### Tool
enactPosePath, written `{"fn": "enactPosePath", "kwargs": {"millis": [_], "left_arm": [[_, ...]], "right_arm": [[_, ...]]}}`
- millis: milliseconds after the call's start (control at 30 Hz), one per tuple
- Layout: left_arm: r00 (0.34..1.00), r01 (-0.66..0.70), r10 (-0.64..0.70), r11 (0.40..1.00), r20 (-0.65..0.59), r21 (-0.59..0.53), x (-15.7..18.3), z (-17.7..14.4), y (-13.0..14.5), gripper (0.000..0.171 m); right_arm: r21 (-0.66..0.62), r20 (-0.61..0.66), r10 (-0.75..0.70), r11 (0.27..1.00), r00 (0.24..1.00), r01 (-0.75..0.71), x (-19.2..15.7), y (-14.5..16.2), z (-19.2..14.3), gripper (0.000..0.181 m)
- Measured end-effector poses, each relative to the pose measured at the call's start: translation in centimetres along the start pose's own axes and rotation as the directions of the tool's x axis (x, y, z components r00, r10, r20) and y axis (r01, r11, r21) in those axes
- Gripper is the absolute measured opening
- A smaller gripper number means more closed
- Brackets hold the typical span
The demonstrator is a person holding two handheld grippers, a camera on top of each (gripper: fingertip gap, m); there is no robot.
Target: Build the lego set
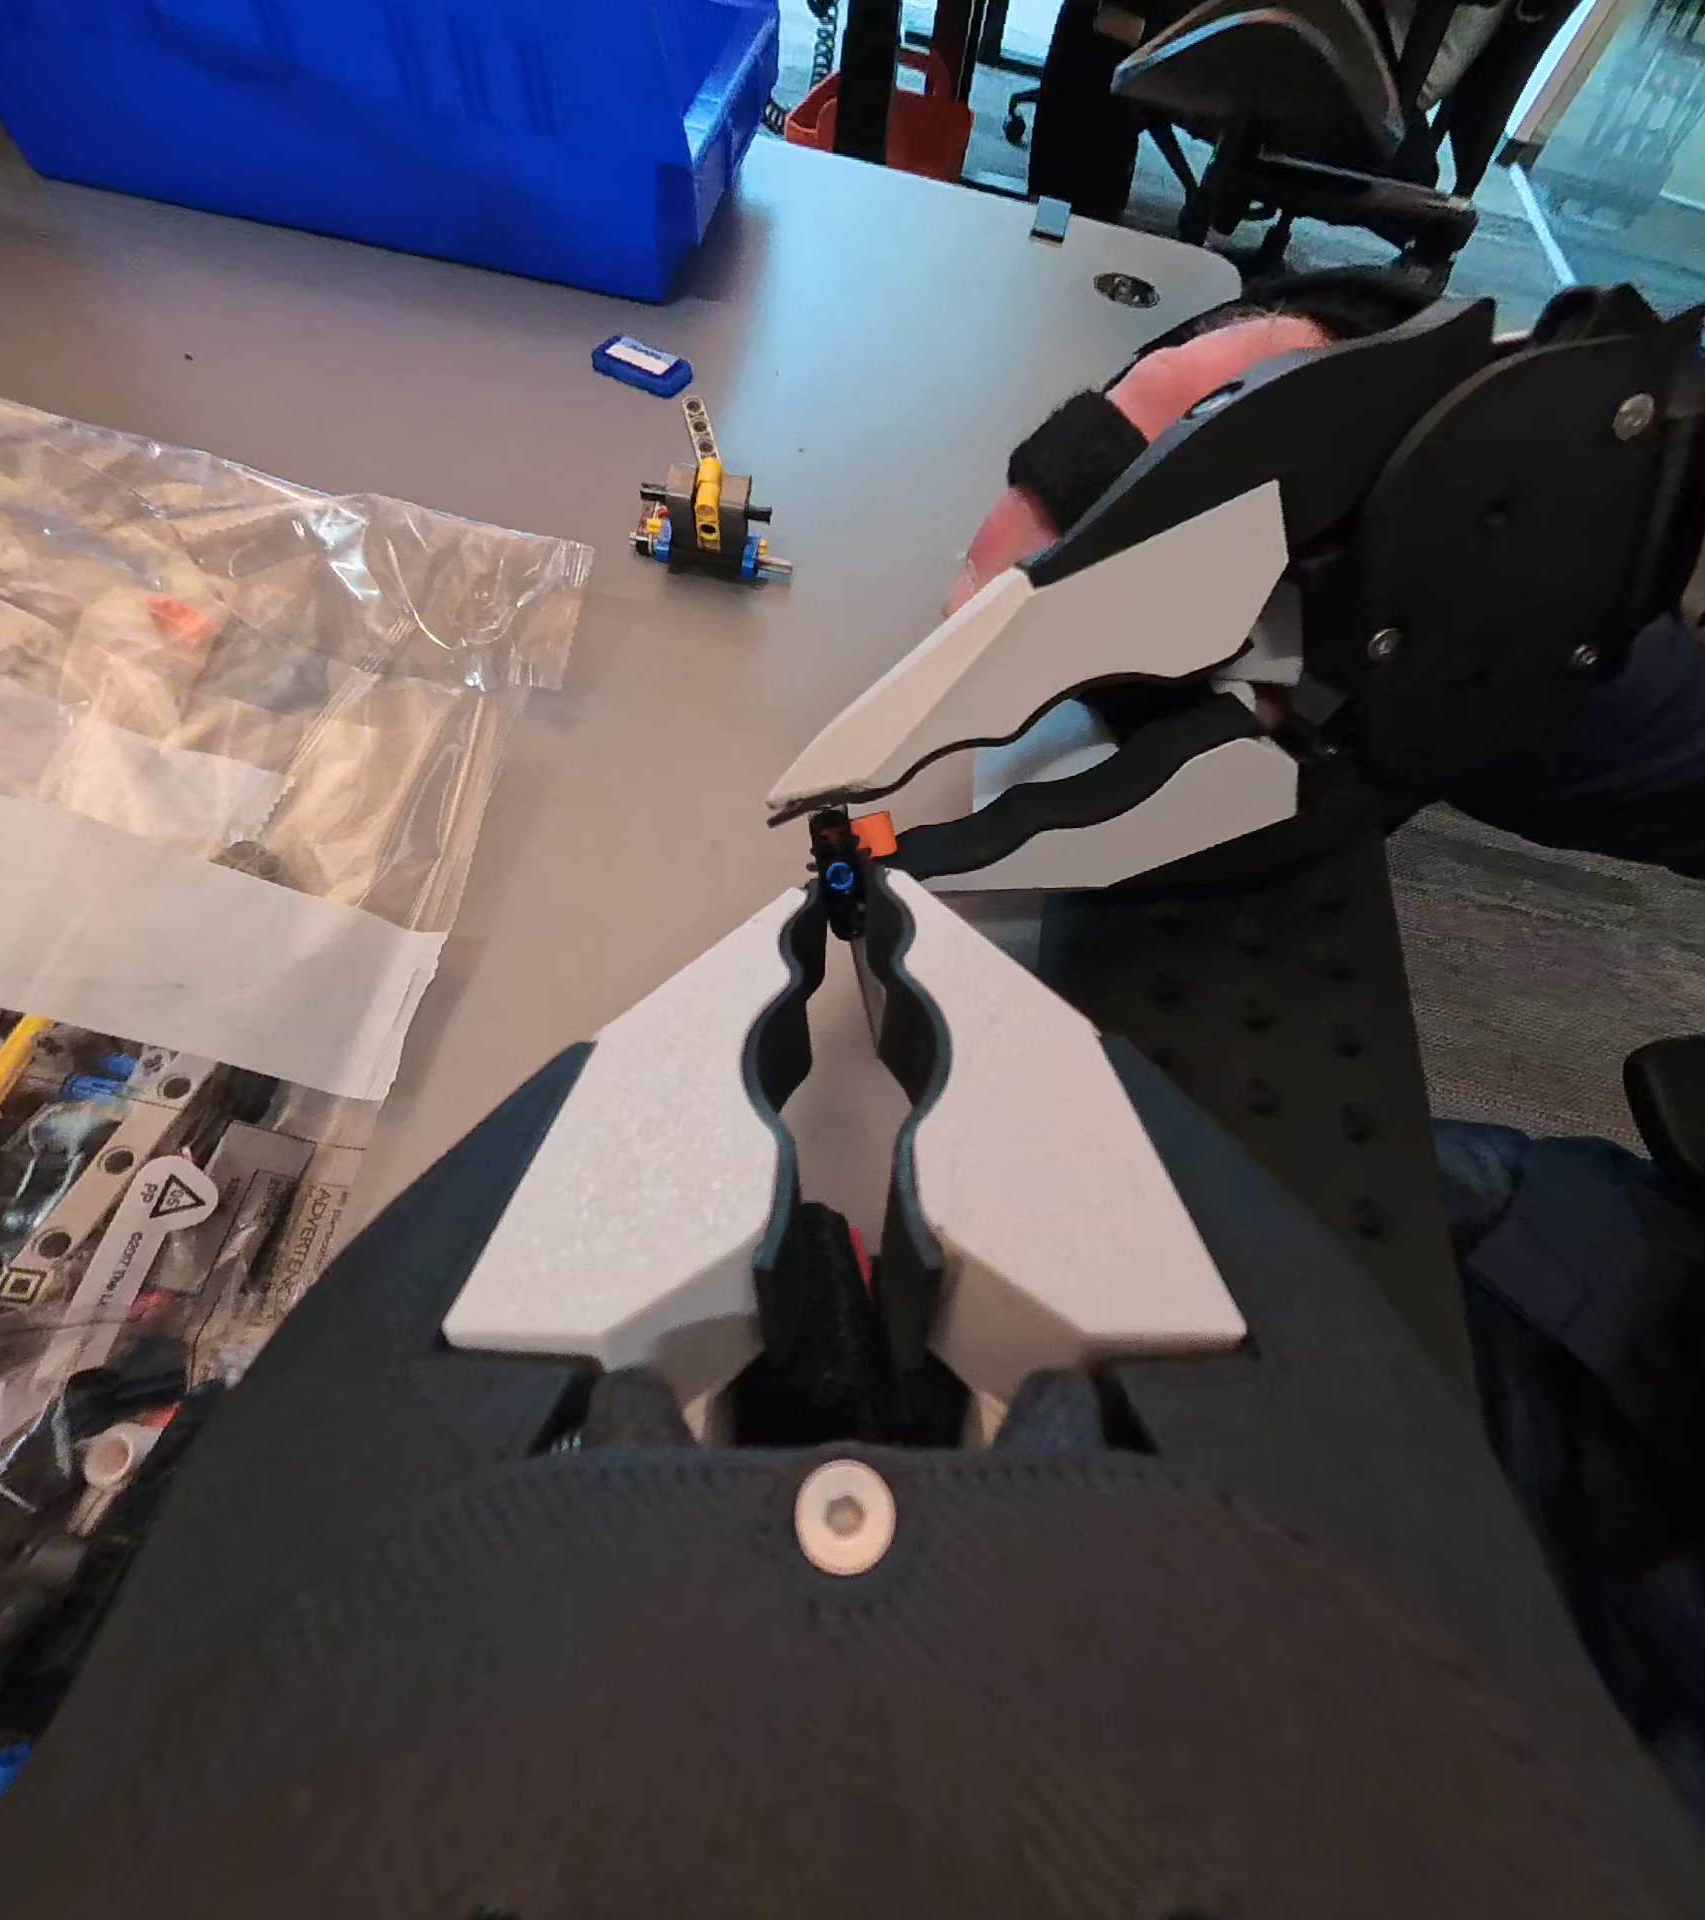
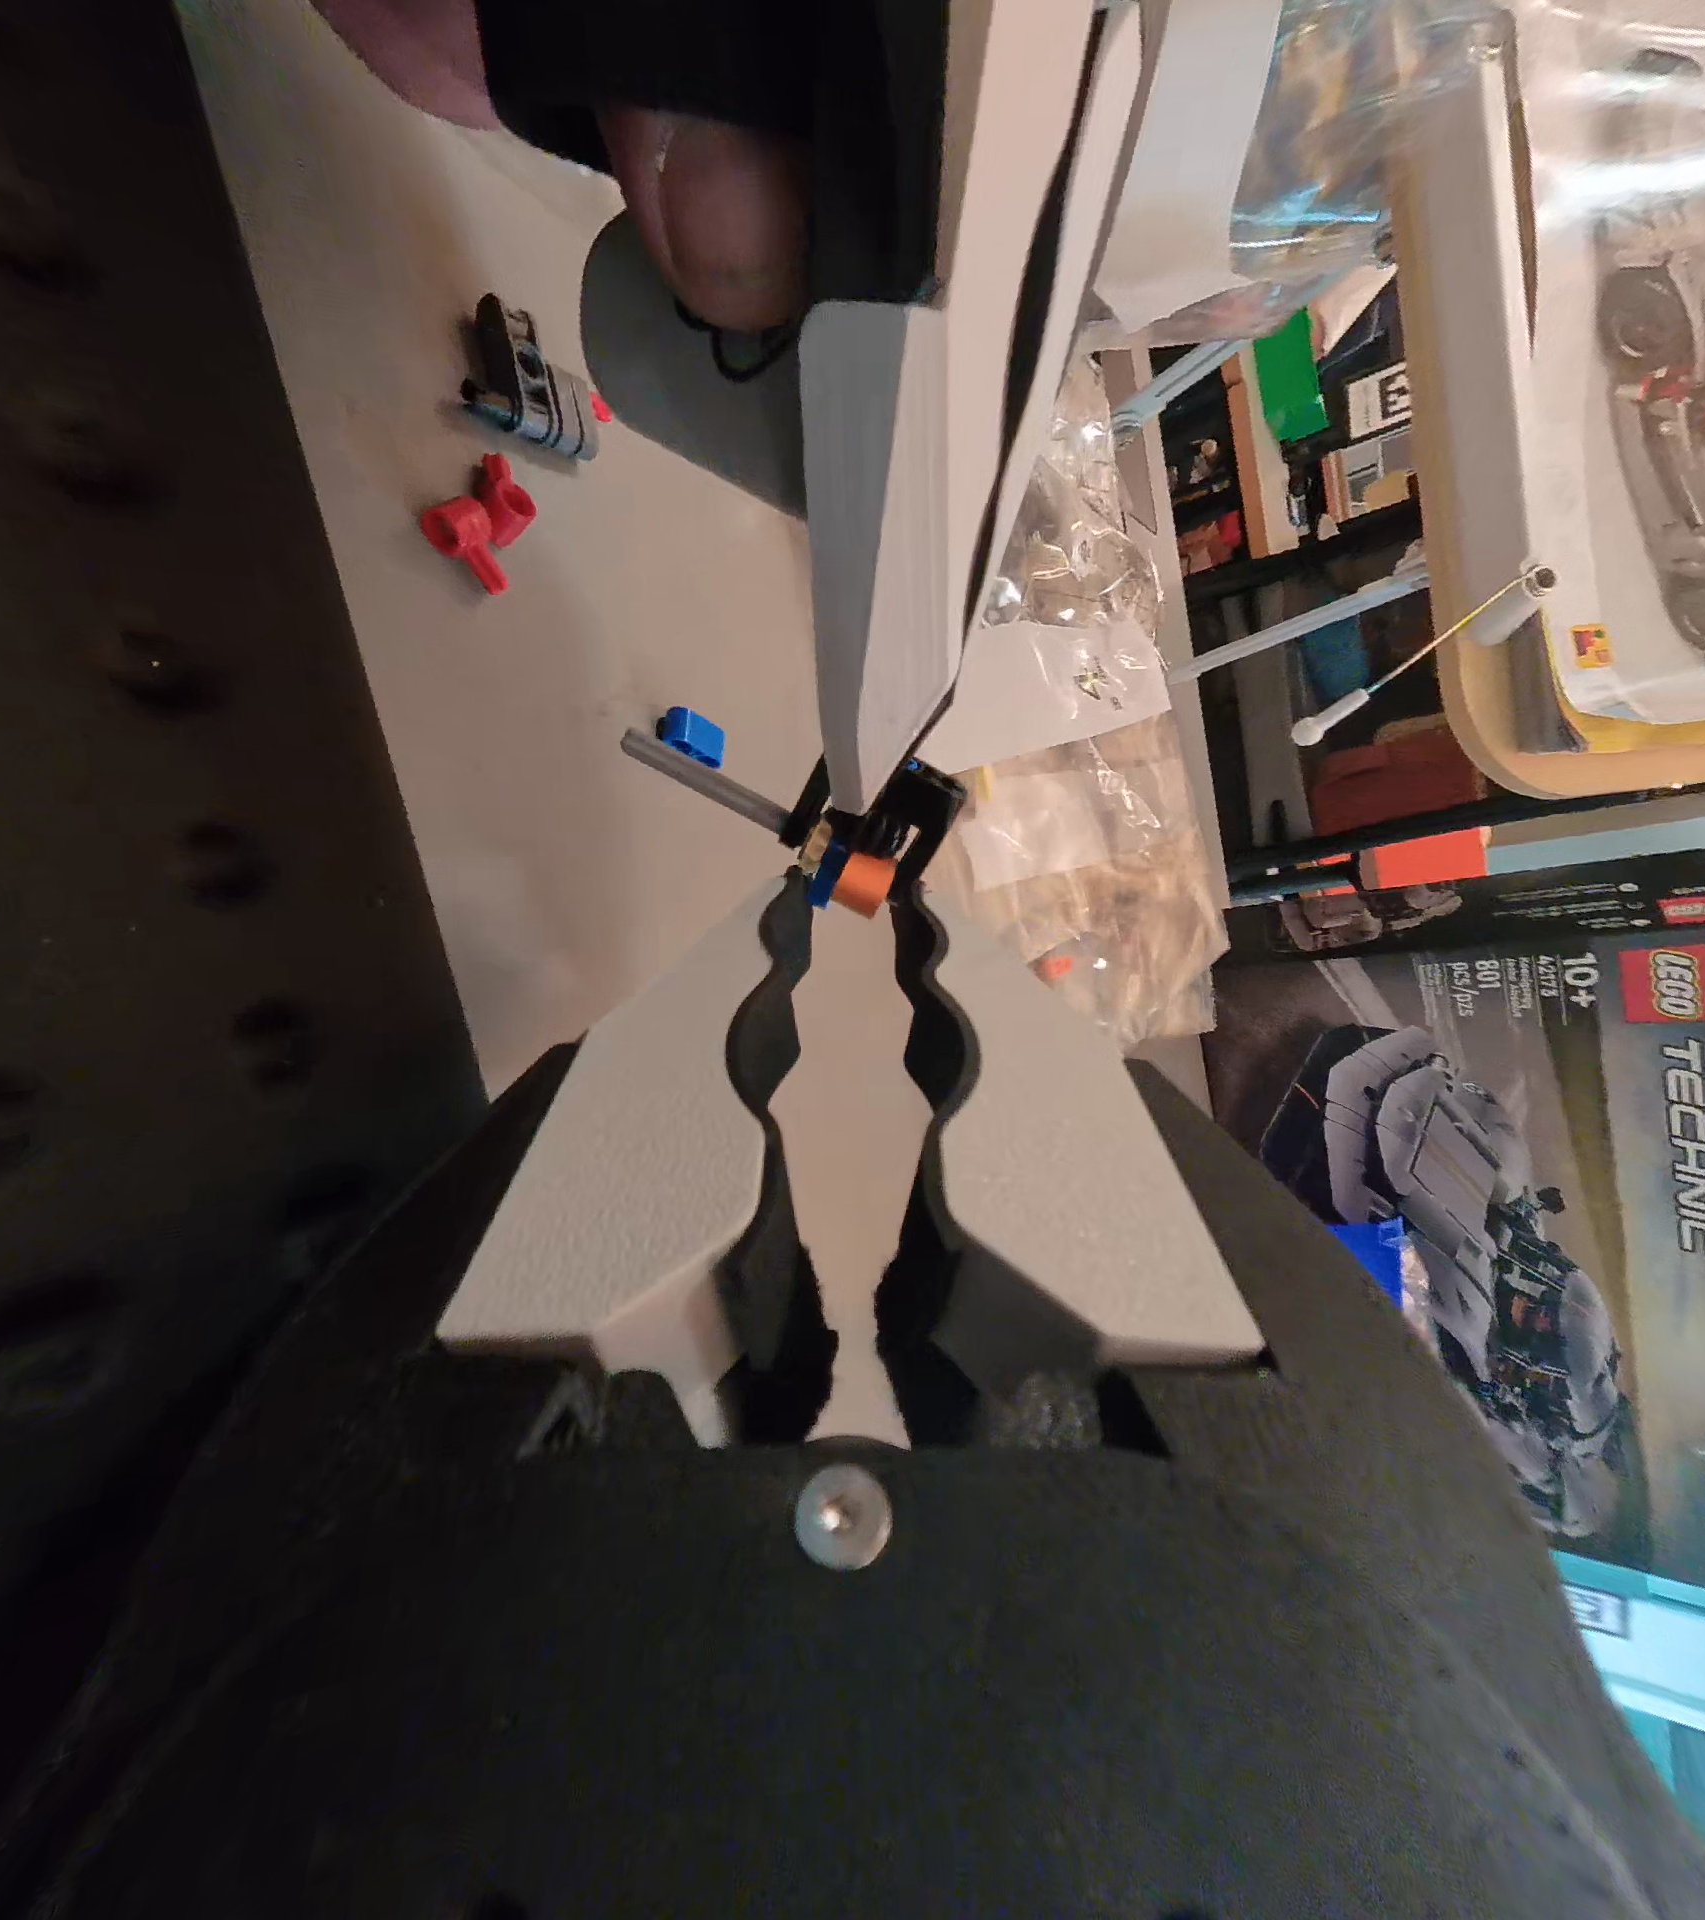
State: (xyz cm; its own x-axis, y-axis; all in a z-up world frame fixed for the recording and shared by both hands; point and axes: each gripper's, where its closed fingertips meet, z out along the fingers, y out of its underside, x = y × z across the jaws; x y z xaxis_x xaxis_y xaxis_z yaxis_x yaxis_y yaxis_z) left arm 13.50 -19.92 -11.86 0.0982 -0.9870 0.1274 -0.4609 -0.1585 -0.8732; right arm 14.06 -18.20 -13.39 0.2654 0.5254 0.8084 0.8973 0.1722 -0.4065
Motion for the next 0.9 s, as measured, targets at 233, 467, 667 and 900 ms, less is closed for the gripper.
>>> {"fn": "enactPosePath", "kwargs": {"millis": [233,467,667,900], "left_arm": [[0.998,0.055,-0.055,0.991,-0.008,0.120,-0.7,-1.1,-2.0,0.006],[0.983,0.181,-0.162,0.942,-0.090,0.284,-1.4,-2.6,-4.2,0.007],[0.969,0.242,-0.201,0.896,-0.146,0.372,-1.7,-3.4,-5.6,0.006],[0.966,0.245,-0.185,0.875,-0.179,0.417,-1.5,-4.2,-6.2,0.006]], "right_arm": [[0.114,-0.012,0.183,0.977,0.983,-0.180,2.1,-0.8,-0.2,0.022],[0.179,0.188,0.446,0.861,0.875,-0.477,2.5,-1.0,-0.3,0.032],[0.271,0.364,0.572,0.690,0.735,-0.671,3.1,-4.1,-1.0,0.031],[0.297,0.420,0.655,0.555,0.629,-0.777,4.6,-4.8,-0.9,0.007]]}}
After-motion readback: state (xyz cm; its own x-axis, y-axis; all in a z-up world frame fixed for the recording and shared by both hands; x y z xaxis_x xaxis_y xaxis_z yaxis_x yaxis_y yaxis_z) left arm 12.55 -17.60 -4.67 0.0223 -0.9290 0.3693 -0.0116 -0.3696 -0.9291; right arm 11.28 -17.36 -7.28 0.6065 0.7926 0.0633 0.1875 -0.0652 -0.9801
